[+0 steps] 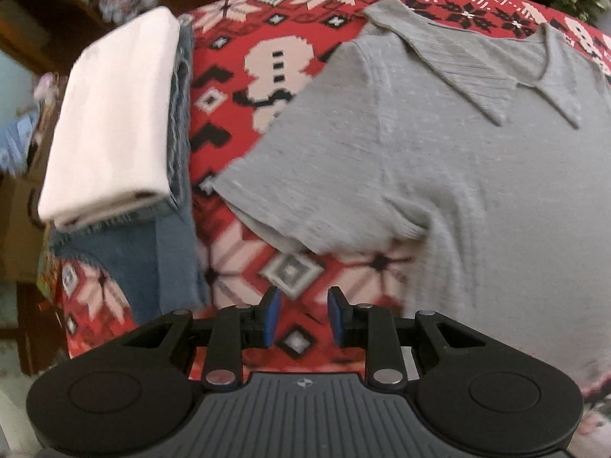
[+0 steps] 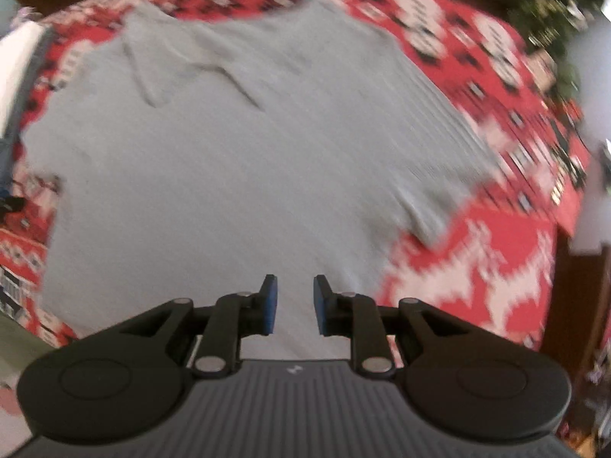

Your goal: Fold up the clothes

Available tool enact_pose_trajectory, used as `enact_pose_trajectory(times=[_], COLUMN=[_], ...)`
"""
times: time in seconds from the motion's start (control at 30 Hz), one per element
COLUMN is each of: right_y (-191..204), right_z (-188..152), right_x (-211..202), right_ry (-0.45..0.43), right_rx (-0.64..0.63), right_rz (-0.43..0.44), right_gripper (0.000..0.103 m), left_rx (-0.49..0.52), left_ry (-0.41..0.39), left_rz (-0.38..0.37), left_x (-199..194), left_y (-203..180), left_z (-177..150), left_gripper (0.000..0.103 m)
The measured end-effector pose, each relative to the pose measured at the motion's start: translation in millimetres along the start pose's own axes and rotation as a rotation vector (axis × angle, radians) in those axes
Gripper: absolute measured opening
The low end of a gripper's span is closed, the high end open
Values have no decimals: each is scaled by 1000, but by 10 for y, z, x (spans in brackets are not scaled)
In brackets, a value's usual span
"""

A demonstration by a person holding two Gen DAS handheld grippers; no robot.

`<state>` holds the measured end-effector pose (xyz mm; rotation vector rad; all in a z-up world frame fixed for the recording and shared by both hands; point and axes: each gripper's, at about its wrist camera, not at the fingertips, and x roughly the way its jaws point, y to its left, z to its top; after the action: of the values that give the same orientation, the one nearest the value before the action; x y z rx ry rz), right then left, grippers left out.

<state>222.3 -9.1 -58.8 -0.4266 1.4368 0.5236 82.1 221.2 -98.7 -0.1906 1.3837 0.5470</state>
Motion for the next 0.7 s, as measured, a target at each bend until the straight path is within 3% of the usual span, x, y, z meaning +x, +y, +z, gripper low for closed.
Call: enact_pose_trajectory(times=[0.27, 0.33, 0.4, 0.7], right_y=[747, 824, 839, 924], right_z=[446, 461, 461, 461], right_x=[36, 73, 111, 92], right_ry=[-23, -15, -3, 11], right_rx=[-97, -114, -117, -85], right_rz=[56, 49, 43, 31], right_gripper=[28, 28, 29, 31], left_rx=[189, 204, 206, 169], left_ry=[-99, -113, -135, -185], left_rz=[-60, -82, -102, -158], left_x=[228, 213, 184, 43], left_y=[-55, -48, -15, 187], left_z=[23, 51, 89, 328], left_gripper=[26, 22, 7, 9])
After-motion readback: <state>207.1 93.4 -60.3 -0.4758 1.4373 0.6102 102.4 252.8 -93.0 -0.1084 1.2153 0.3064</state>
